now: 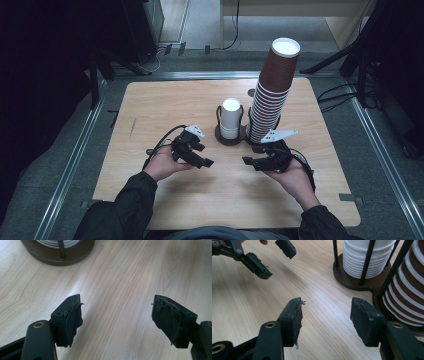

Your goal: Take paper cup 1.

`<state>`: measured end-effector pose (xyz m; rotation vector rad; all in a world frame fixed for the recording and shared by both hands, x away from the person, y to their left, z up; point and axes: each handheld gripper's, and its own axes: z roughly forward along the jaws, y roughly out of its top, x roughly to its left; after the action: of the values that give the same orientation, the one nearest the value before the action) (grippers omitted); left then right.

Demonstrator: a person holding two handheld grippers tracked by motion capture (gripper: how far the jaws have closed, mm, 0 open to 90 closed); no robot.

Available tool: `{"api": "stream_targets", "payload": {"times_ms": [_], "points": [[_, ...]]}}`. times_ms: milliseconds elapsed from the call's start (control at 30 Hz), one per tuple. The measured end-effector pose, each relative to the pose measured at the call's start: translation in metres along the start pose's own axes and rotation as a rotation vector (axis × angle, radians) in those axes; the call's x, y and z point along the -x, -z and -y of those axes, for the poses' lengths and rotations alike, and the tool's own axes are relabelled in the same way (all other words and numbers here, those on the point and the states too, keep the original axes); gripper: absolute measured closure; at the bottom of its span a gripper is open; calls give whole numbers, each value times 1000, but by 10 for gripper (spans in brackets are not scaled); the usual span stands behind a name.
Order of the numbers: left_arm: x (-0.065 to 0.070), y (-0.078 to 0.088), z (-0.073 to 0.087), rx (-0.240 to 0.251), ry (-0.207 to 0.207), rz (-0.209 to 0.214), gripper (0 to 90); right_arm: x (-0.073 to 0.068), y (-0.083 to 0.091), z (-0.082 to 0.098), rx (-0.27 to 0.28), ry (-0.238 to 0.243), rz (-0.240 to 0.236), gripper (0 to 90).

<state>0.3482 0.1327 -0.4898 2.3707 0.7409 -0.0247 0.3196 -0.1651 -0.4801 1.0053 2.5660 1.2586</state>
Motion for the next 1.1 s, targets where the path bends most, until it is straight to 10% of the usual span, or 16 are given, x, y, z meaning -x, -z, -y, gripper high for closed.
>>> {"api": "stream_targets", "payload": {"times_ms": [633,1100], "points": [[-4,7,-2,30,41,29,242,0,-3,-1,19,2,-17,448],[-27,27,-34,99,-12,-9,194,-8,-24,-9,57,-11,65,597]]}}
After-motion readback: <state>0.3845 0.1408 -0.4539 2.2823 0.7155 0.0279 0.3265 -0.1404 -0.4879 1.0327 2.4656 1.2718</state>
